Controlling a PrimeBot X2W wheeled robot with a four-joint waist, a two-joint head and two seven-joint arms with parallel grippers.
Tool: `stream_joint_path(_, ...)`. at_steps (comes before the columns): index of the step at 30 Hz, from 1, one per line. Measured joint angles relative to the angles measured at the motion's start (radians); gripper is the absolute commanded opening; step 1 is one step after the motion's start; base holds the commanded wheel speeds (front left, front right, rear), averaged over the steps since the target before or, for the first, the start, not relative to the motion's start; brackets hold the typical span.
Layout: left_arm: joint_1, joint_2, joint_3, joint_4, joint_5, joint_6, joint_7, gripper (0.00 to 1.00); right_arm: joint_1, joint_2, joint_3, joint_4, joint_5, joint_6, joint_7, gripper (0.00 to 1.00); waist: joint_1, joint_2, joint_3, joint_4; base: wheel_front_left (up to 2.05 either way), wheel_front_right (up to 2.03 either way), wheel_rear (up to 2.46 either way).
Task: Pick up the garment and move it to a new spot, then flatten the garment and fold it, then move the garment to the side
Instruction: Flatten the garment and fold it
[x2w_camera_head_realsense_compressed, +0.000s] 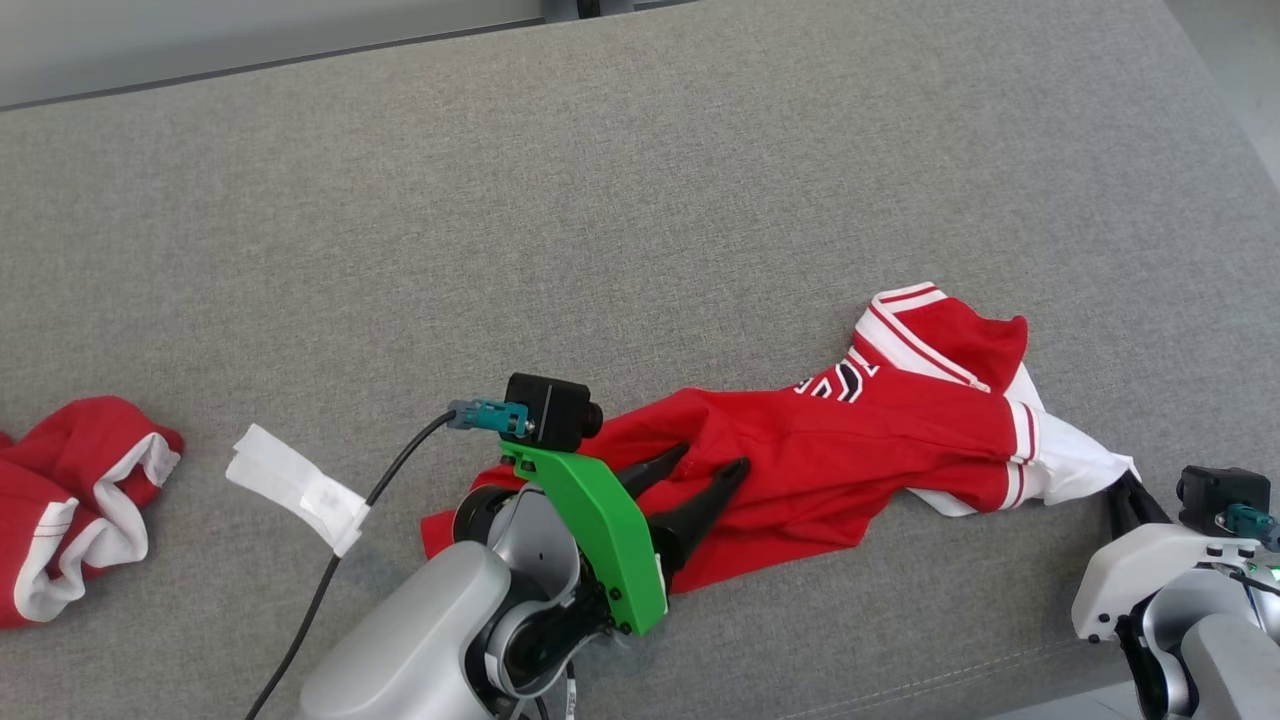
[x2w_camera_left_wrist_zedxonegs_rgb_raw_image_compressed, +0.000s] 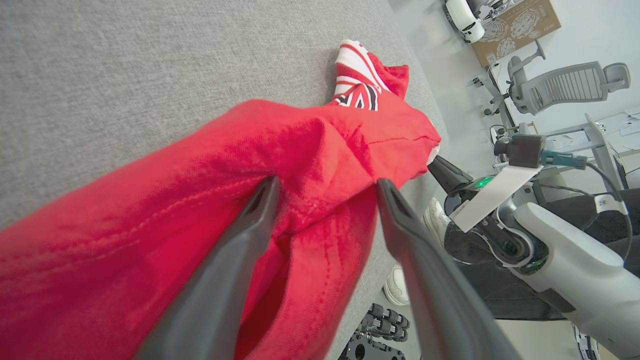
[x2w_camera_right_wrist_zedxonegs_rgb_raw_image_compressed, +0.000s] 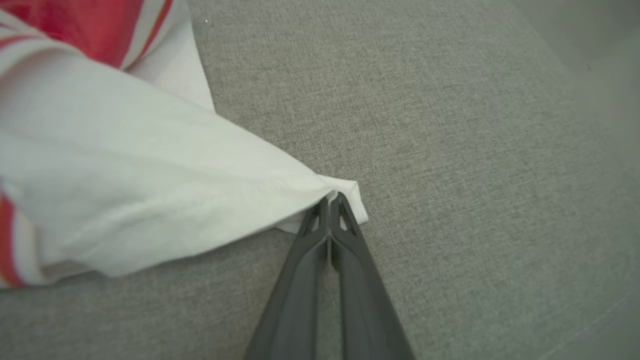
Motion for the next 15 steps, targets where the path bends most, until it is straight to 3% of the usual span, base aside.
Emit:
stream_joint_path(2,0.0,-0.002,0.0,0.012,0.012,0.0,-0.011,0.37,-0.001,0.001,0.0,0.002,0.0,0.0,-0.004,0.0,0.0,0.0,0.0,0.0,0.0,0.0,0.0)
stream_joint_path(3,0.0,-0.002,0.001,0.016,0.014,0.0,-0.014,0.0,-0.001,0.001,0.0,0.003,0.0,0.0,-0.004,0.0,0.0,0.0,0.001,0.001,0.0,0.0,0.0)
stream_joint_path(8,-0.005,0.017,-0.001,0.012,0.062,-0.01,-0.035,0.0,-0.001,0.002,-0.003,0.01,0.001,0.0,-0.013,0.0,0.0,0.0,0.0,0.004,0.0,0.0,0.0)
stream_joint_path(15,-0.035,0.11,0.034,-0.048,0.09,-0.023,-0.05,0.0,0.001,-0.008,-0.026,0.02,0.008,0.0,-0.028,0.0,0.0,0.0,-0.007,0.025,0.0,0.0,0.0)
